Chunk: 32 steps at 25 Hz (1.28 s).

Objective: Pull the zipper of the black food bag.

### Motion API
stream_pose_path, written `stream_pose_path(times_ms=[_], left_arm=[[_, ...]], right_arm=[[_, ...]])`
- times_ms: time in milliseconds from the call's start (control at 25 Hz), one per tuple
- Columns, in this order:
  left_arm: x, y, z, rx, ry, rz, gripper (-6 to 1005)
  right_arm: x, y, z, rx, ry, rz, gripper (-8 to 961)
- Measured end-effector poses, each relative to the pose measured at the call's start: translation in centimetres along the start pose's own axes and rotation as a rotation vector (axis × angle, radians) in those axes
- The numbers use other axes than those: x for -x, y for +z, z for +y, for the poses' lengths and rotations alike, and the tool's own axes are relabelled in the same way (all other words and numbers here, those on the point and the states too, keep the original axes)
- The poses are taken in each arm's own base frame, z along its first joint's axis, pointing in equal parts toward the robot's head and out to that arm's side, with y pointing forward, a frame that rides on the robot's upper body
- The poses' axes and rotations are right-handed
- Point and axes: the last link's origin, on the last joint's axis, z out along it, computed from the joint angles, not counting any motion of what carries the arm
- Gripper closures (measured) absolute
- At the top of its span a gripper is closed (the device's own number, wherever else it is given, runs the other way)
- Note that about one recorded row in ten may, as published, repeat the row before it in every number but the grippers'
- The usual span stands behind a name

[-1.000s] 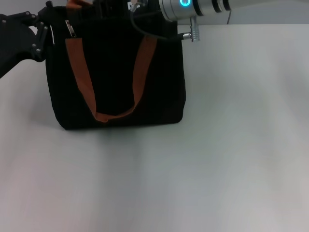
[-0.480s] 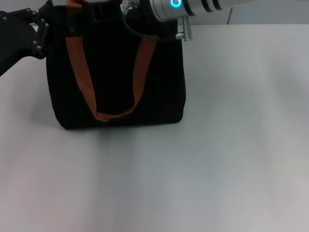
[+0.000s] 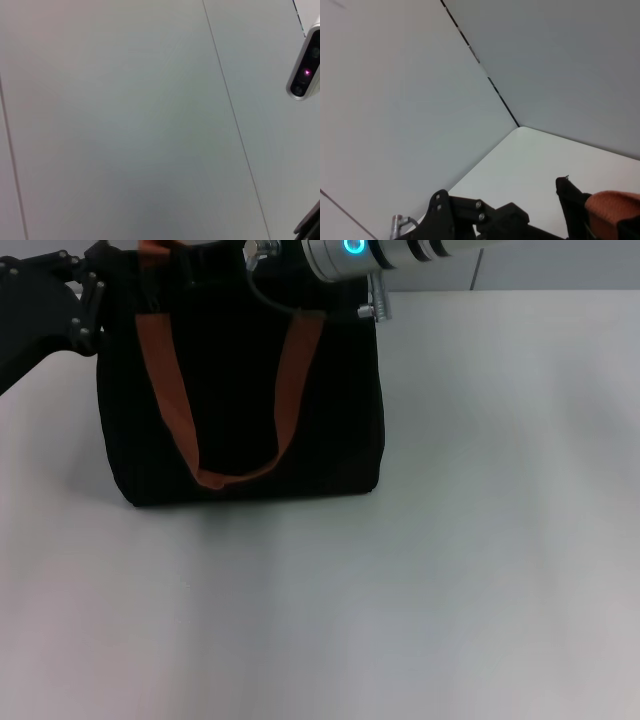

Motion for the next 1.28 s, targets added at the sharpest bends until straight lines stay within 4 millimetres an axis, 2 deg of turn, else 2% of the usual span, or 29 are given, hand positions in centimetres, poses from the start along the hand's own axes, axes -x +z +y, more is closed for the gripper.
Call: stream_pose_path(times_ms=[560, 1280], left_arm=[[-0.35, 0.96, 0.41, 0.029, -0.004, 0.018, 973], [-0.43, 1.05, 0.38, 0.033, -0.004, 0.021, 973]], right_arm=[[0.19, 0.14, 0.0, -0.008, 0.009, -0.003, 713], [0.46, 0.48, 0.16, -0.021, -0.016, 0.002, 712]])
